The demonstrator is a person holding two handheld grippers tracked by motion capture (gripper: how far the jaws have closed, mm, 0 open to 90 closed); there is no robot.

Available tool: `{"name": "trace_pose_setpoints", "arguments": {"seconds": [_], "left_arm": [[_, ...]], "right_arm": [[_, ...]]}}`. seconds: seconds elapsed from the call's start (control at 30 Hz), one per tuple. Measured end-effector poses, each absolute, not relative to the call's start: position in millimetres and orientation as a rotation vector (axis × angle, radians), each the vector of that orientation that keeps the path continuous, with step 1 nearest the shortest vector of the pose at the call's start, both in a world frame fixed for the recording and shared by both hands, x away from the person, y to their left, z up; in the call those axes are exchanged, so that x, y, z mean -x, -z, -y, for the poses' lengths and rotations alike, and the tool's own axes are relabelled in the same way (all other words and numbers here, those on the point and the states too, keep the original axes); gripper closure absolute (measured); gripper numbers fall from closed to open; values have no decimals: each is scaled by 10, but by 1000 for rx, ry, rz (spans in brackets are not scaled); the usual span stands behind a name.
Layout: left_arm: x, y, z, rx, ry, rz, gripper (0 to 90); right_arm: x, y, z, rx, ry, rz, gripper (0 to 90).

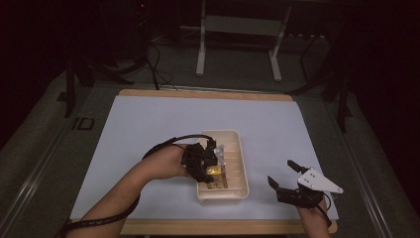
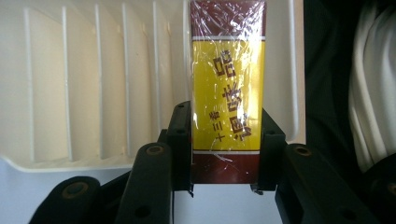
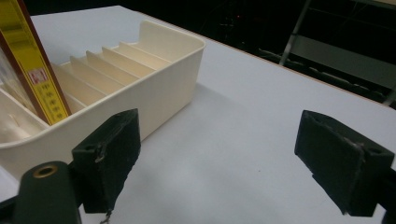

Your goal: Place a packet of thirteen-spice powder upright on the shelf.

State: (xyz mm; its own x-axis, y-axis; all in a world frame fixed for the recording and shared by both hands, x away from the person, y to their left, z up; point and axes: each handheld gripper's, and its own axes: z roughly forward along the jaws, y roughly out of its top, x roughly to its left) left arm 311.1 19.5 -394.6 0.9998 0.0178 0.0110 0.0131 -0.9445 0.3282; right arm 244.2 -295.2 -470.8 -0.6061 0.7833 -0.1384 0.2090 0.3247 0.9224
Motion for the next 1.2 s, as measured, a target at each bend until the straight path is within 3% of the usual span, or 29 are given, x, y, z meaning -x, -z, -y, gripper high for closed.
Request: {"name": "trace_pose_setpoints", "arguments": {"seconds": [0.77,1.2], "left_arm": [[-3174,4188,1,-2840,37,-42,666],[-3183,4163,29,-2820,55,-61,579]], "right_arm": [[-2438,4706,2955,-869,-1276,-2011,144],[-2436,4704,2958,-873,-1279,-2009,145]]}}
